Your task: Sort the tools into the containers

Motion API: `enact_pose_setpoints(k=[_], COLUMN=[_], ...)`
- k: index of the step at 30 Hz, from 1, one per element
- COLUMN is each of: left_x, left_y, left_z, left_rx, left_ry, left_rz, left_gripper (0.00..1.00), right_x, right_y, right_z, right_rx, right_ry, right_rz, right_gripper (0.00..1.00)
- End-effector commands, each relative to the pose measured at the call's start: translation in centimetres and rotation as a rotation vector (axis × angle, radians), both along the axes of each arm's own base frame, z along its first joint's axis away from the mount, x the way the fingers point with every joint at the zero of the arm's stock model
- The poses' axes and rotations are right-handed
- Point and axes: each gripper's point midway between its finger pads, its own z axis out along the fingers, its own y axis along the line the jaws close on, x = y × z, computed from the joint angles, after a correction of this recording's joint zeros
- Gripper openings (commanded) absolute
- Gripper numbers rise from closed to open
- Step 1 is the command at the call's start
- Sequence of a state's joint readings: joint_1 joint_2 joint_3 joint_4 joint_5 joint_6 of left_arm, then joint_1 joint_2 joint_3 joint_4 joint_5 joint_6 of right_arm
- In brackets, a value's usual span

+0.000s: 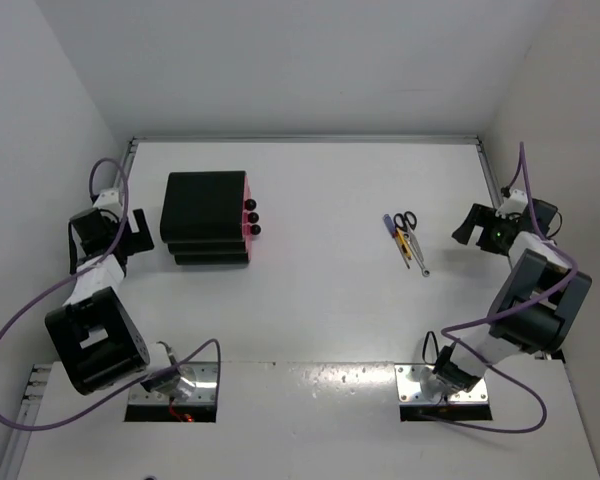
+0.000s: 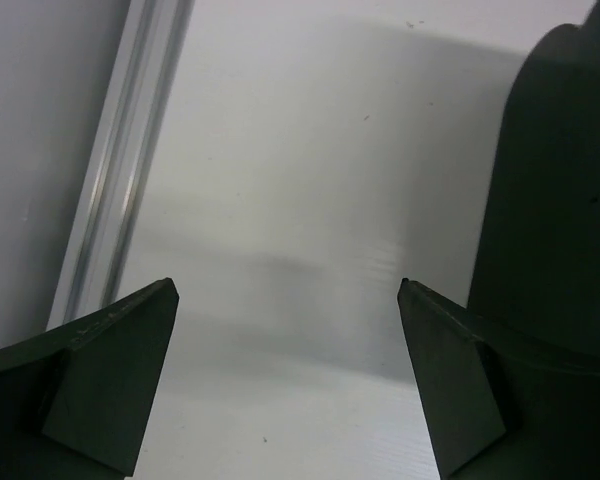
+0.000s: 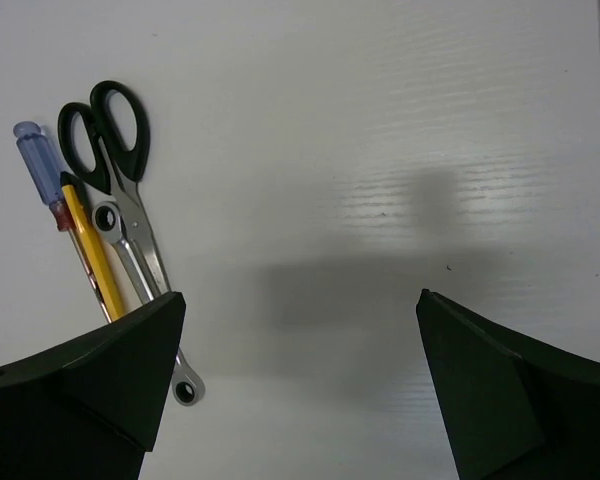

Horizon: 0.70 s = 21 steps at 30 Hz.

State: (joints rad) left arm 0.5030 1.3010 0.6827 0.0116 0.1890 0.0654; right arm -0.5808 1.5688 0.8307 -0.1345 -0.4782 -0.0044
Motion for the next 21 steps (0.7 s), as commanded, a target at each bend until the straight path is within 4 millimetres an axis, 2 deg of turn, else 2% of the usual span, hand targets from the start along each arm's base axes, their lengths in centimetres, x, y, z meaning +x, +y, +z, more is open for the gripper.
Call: enact_pose_setpoints(k=[1, 4, 6, 7, 8, 9, 10, 11, 12, 13, 14, 15, 17, 18, 19, 20, 21], left_x=[-0.1, -0.2, -0.2, 0.1, 0.5, 0.7, 0.5, 1.2, 1.4, 1.3, 1.4, 1.9, 1.6, 1.6, 1.9, 1.3, 1.3], left_y=[1.5, 2.9, 4.0, 4.7, 5.3, 5.5, 5.6, 5.8, 5.3, 4.7, 4.2, 3.0, 0.7, -0.4, -3.0, -4.8, -6.1], left_z=[0.1, 0.6, 2.2, 3.7, 6.1, 7.5, 8.1, 11.4, 13.6, 14.7, 16.4, 19.4, 22.5, 23.9, 25.0, 26.1, 26.7], left_rx=[0.010, -0.004, -0.010, 0.004, 0.027, 0.040, 0.041, 0.073, 0.085, 0.073, 0.083, 0.096, 0.116, 0.139, 0.147, 0.158, 0.168], left_ry=[-0.021, -0.012, -0.030, -0.064, -0.094, -0.112, -0.101, -0.154, -0.196, -0.202, -0.226, -0.284, -0.336, -0.364, -0.384, -0.411, -0.425], left_rz=[0.027, 0.067, 0.070, 0.074, 0.066, 0.066, 0.051, 0.041, 0.012, -0.011, -0.043, -0.103, -0.163, -0.199, -0.271, -0.309, -0.329], left_gripper=[1.00, 1.00, 1.00, 1.00, 1.00, 1.00, 1.00, 1.00, 1.00, 1.00, 1.00, 1.00, 1.00, 0.98, 0.97, 0.97, 0.96], right_x=[1.2, 1.4, 1.6, 1.5, 1.7, 1.6, 2.1, 2.2, 2.6, 3.1, 3.2, 3.8, 4.3, 4.8, 5.0, 5.3, 5.4], right_y=[-0.9, -1.3, -1.3, -0.6, 0.4, 1.0, 1.3, 2.7, 3.4, 4.1, 5.4, 6.9, 9.6, 11.9, 13.6, 15.3, 18.3], right_z=[1.0, 1.1, 1.2, 1.3, 1.9, 2.0, 3.0, 3.6, 4.5, 5.5, 6.3, 7.2, 8.3, 8.7, 9.2, 10.0, 10.7], right_rx=[-0.013, -0.007, 0.007, 0.037, 0.073, 0.101, 0.111, 0.153, 0.162, 0.195, 0.247, 0.268, 0.352, 0.366, 0.396, 0.437, 0.443], right_ry=[-0.031, -0.028, -0.035, -0.040, -0.058, -0.061, -0.087, -0.104, -0.129, -0.151, -0.164, -0.177, -0.178, -0.182, -0.185, -0.182, -0.185], right_rz=[-0.005, -0.044, -0.063, -0.039, 0.008, 0.028, 0.061, 0.119, 0.150, 0.170, 0.207, 0.249, 0.289, 0.337, 0.370, 0.390, 0.467], right_gripper=[1.00, 1.00, 1.00, 1.00, 1.00, 1.00, 1.00, 1.00, 1.00, 1.00, 0.98, 0.95, 0.92, 0.91, 0.88, 0.88, 0.86])
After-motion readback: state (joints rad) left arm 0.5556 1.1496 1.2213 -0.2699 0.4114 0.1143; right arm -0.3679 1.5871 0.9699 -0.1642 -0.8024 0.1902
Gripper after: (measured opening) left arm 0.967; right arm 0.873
